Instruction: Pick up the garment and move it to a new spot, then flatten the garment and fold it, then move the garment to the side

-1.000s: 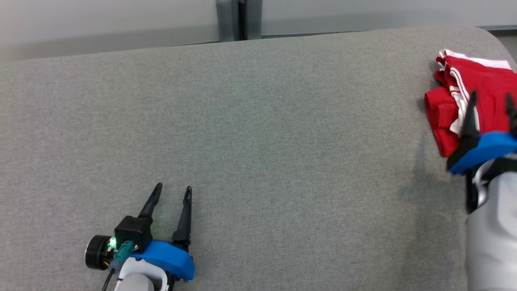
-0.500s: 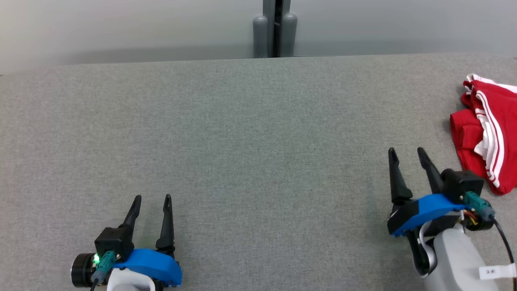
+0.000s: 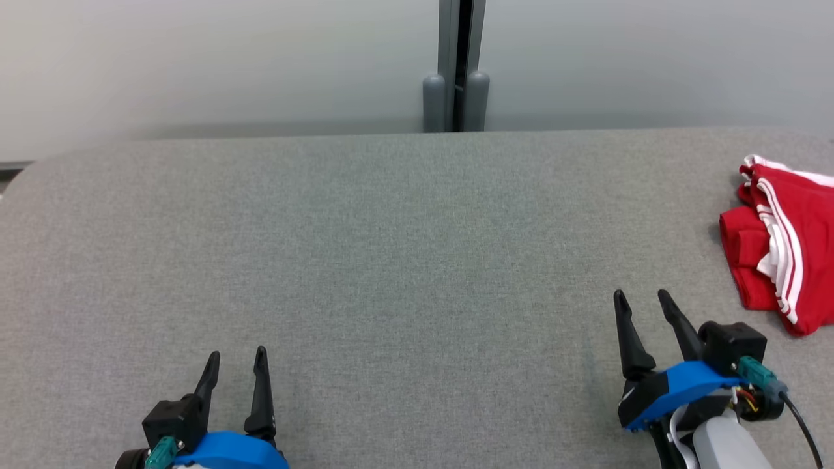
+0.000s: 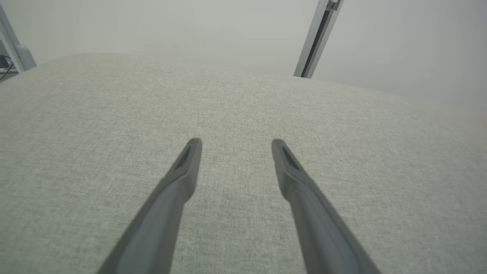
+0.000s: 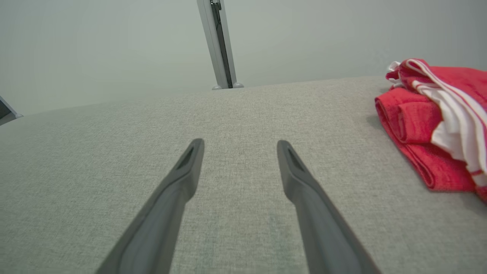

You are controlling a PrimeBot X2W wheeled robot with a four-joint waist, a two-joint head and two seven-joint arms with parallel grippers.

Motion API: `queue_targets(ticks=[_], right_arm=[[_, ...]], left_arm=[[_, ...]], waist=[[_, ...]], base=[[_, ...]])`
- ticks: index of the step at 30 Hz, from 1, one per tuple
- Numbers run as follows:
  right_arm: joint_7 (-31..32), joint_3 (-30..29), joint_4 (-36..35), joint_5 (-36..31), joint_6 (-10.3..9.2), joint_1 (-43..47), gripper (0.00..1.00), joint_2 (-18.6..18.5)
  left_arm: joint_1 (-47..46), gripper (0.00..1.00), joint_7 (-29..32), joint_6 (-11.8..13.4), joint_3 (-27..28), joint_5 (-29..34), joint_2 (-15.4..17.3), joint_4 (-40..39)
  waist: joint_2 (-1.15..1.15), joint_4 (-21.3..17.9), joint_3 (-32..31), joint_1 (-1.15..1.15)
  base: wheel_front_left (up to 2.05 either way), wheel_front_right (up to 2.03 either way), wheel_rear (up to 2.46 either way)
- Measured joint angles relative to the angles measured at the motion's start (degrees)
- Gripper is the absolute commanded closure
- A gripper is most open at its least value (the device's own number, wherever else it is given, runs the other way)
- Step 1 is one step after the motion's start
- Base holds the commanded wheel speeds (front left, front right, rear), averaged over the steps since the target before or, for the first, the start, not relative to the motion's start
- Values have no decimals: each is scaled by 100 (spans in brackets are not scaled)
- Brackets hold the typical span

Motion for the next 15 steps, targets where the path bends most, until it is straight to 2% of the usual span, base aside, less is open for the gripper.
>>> queue_targets(ticks=[9, 15], right_arm=[[0, 38, 14, 107, 0, 436, 0, 0], [0, 84, 12, 189, 0, 533, 0, -1]], left_arm=[[309, 0, 0, 100, -152, -224, -1, -73], [421, 0, 0, 118, -168, -344, -1, -151]], waist=[[0, 39, -467, 0], [0, 73, -554, 0]], base=[[0, 0, 0], [0, 0, 0]])
